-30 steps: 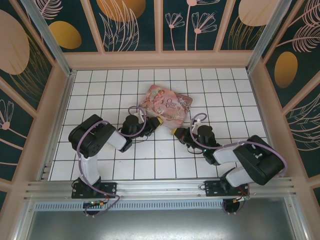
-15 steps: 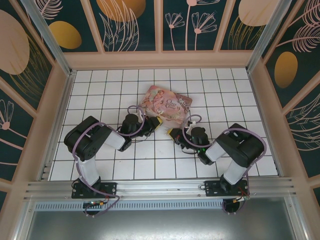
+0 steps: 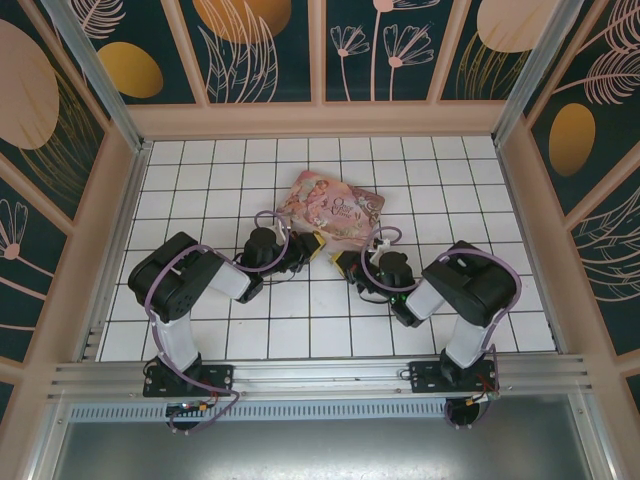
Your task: Unlock the padlock with the key
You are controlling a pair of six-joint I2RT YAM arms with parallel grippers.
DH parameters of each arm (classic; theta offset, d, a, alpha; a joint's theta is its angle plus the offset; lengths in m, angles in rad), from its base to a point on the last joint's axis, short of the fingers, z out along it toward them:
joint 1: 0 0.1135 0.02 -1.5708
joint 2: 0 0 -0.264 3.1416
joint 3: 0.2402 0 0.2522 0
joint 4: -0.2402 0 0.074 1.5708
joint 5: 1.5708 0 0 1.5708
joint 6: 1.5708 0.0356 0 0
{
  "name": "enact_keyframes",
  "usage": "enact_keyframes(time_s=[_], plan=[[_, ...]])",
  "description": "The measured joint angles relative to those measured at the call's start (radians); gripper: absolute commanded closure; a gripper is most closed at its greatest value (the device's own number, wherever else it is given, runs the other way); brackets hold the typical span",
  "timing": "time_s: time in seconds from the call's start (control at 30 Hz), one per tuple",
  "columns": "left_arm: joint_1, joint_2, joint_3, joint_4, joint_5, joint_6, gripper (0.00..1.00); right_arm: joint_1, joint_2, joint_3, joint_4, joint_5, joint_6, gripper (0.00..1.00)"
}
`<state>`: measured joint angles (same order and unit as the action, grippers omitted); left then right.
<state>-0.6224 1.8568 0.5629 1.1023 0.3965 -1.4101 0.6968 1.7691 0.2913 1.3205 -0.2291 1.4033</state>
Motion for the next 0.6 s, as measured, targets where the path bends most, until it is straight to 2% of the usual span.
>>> enact_keyframes(time_s=[0.6], plan=[[0.0,0.011,0.0,0.015,0.0,-0.009,1.0,0.001,0.037,0.029,0.039,0.009,0.043,1.0]])
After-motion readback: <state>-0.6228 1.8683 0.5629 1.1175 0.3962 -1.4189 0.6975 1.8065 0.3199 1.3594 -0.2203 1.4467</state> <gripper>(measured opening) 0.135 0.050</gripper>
